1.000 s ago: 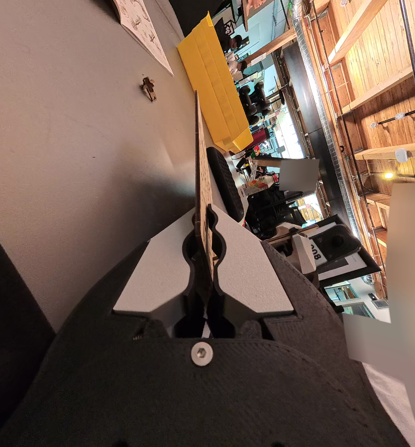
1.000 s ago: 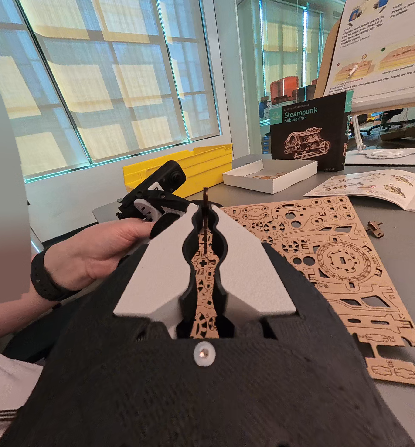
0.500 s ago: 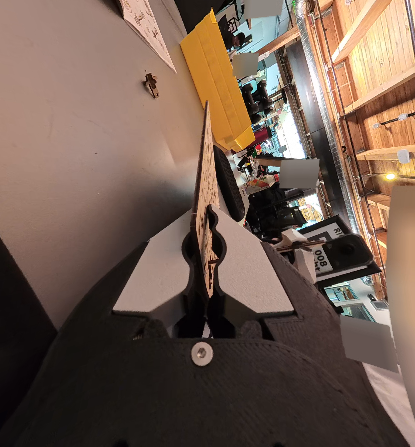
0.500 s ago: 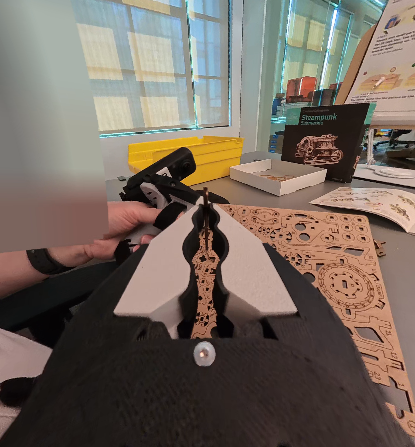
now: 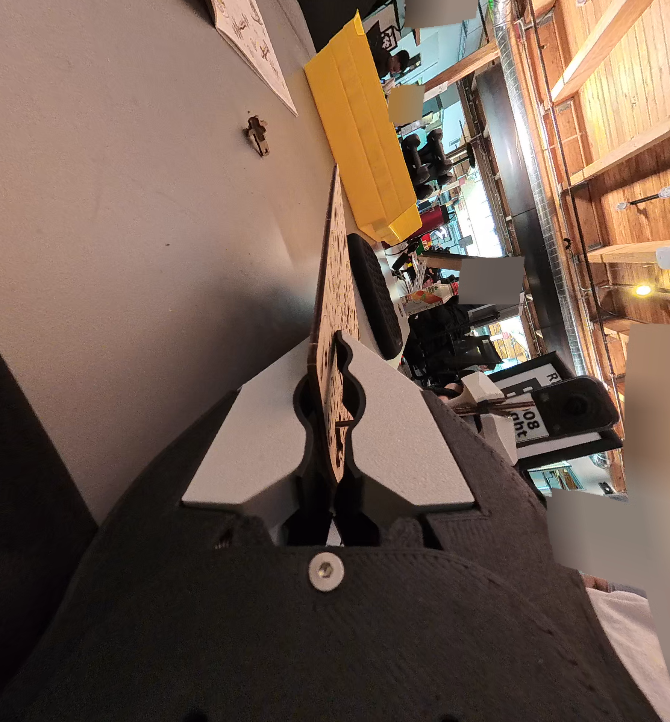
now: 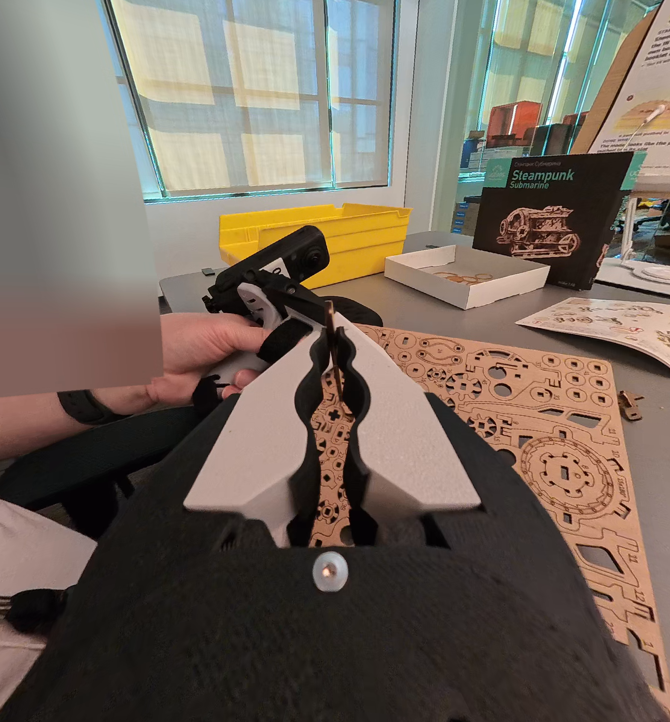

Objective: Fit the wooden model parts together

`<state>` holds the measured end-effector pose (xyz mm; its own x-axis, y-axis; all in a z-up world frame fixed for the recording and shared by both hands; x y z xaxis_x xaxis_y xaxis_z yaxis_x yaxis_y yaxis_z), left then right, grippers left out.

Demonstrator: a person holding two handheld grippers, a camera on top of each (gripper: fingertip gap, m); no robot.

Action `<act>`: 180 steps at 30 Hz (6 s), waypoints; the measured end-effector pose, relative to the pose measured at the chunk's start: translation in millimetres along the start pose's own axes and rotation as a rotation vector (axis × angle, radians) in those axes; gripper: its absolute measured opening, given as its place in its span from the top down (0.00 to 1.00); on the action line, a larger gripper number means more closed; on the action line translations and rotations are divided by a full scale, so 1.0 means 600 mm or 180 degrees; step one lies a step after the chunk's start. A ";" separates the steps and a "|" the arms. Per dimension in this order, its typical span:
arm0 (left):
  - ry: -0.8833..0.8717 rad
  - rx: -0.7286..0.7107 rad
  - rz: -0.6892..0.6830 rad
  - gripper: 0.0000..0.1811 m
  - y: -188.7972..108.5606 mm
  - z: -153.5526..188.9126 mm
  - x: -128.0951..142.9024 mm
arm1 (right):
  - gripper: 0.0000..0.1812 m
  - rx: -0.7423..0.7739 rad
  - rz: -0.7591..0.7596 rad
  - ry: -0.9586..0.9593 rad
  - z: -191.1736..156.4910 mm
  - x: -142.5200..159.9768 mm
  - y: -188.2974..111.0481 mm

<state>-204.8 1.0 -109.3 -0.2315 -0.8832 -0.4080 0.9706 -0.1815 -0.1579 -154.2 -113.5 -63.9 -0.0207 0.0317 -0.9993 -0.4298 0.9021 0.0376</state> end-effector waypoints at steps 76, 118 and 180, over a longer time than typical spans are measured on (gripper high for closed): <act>-0.0089 0.0461 -0.0266 0.98 0.005 0.026 -0.014 | 0.99 0.0146 0.0445 0.2244 0.256 -0.006 -0.062; 0.0307 0.0432 -0.0859 0.98 0.000 0.036 0.065 | 0.99 0.0299 0.1423 0.2888 0.283 0.000 -0.113; 0.0004 0.0359 -0.0762 1.00 -0.005 0.017 0.042 | 0.99 -0.1334 0.0146 -0.0409 0.215 -0.094 -0.125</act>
<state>-212.7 -25.2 -110.0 -0.4554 -0.8087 -0.3723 0.8894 -0.4323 -0.1489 -4.4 -127.2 -11.1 0.0528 0.1448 -0.9881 -0.7607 0.6468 0.0541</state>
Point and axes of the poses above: each gripper's, where its closed fingertips meet, y out along the fingers, x out of its underside, z = x × y across the jaws, the point moved 6 cm from there along -y, back along the fingers, and after that the axes turned 2 degrees about -y, right-handed, at the moved point
